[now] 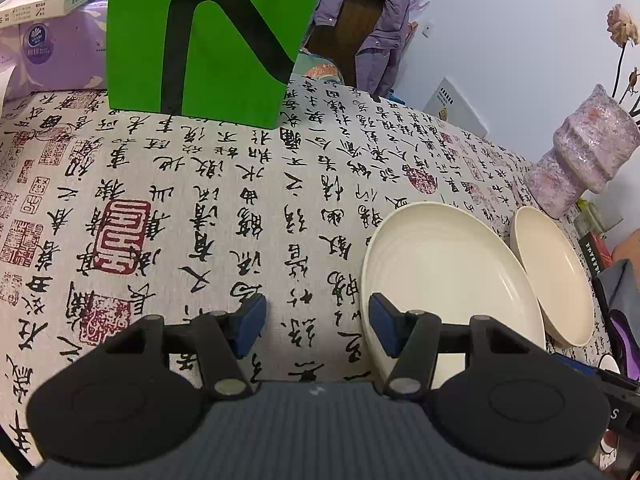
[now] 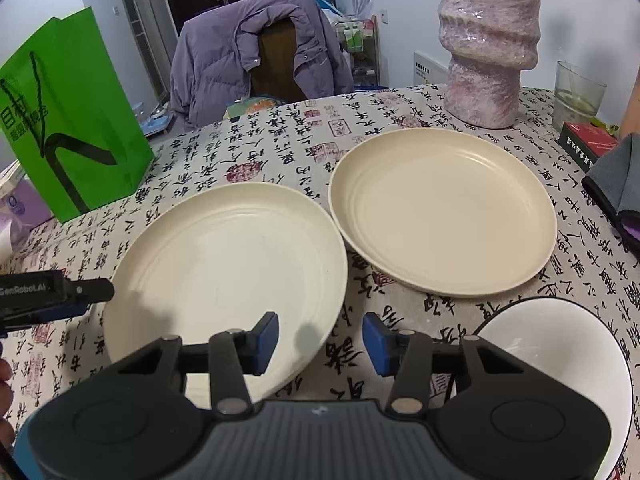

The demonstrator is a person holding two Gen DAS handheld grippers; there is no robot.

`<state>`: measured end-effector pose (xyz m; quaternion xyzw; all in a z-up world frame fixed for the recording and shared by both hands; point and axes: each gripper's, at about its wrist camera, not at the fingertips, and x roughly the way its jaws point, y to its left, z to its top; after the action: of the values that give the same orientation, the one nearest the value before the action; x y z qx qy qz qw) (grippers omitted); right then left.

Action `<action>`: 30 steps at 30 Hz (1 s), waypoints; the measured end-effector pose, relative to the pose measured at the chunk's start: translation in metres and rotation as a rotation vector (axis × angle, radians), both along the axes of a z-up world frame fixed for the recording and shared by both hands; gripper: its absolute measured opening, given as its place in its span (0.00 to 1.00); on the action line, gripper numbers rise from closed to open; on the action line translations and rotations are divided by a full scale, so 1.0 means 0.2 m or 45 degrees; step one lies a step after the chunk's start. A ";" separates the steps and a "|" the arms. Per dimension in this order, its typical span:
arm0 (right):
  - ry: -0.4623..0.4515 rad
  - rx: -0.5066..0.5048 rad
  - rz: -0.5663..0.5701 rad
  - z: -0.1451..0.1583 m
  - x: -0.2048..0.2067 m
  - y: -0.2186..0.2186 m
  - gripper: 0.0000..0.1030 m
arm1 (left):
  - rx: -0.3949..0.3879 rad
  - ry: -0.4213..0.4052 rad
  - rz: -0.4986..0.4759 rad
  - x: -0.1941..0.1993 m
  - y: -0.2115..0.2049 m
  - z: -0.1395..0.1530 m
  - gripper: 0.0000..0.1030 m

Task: Organize plates and bowls
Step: 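Lower both open grippers onto the rim of one cream plate, then close both grippers on the cream plate rim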

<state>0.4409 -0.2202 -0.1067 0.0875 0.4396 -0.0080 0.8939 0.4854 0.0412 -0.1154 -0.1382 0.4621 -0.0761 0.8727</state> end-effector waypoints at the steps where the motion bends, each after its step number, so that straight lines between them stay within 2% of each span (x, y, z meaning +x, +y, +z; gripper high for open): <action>1: 0.002 -0.001 -0.001 0.00 0.00 0.00 0.43 | 0.001 0.000 0.000 0.00 0.00 0.00 0.57; 12: -0.058 0.080 -0.033 0.02 0.00 -0.07 0.40 | 0.001 -0.001 0.004 0.00 0.00 0.00 0.56; 21: -0.019 0.065 -0.044 0.00 0.01 -0.05 0.39 | -0.004 -0.001 0.004 0.00 0.00 0.00 0.56; 24: -0.036 0.081 -0.040 0.01 0.00 -0.06 0.31 | -0.005 -0.003 0.002 0.00 0.00 0.00 0.55; 30: -0.009 0.033 -0.036 -0.02 0.05 -0.03 0.27 | -0.010 -0.009 -0.007 0.00 0.00 0.00 0.51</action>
<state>0.4508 -0.2264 -0.1097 0.1054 0.4352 -0.0146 0.8940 0.4852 0.0408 -0.1152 -0.1403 0.4592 -0.0807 0.8735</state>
